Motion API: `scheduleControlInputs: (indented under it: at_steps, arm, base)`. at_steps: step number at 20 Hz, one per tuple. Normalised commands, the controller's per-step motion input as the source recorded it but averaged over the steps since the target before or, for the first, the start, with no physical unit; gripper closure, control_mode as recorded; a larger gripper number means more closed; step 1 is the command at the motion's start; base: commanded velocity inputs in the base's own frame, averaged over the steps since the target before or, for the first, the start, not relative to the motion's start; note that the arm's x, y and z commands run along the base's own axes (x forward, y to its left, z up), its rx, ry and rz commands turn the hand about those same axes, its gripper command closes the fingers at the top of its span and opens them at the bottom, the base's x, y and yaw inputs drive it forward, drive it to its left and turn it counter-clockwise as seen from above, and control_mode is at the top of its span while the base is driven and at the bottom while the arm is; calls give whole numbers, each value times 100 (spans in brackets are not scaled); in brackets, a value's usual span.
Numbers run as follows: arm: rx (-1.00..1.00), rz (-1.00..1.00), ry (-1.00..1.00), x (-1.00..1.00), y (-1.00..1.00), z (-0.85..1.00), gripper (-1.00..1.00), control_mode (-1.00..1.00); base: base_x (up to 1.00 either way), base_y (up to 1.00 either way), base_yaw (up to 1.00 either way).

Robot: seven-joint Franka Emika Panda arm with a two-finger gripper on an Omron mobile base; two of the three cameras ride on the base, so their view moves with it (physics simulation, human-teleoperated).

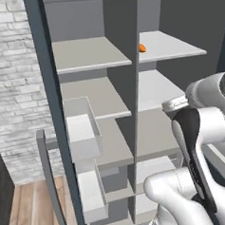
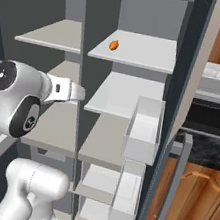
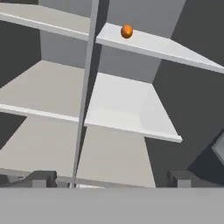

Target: Gather the cucumber and carrot from the fridge and place them on a tray on the dining counter. Then gather the chicken drumstick and fish from the fridge and place them on the other tray.

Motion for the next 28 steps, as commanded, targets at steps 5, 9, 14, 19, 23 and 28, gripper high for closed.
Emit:
scheduleControlInputs:
  at_steps: [5, 9, 14, 19, 23, 28]
  arm:
    - [19, 3, -15, 77, -24, 87, -100, -100]
    - [20, 3, -4, 76, -21, 56, -100, -100]
    - [6, 0, 0, 86, -11, 23, -100, -100]
    - [5, 4, 0, 72, -22, 8, -100, -100]
    - [0, 1, 2, 78, -7, 5, -100, -100]
    - [0, 1, 15, 76, 0, 7, -100, -100]
  base:
    - [0, 0, 0]
    - [0, 0, 0]
    - [0, 0, 0]
    - [0, 0, 0]
    - [0, 0, 0]
    - [0, 0, 0]
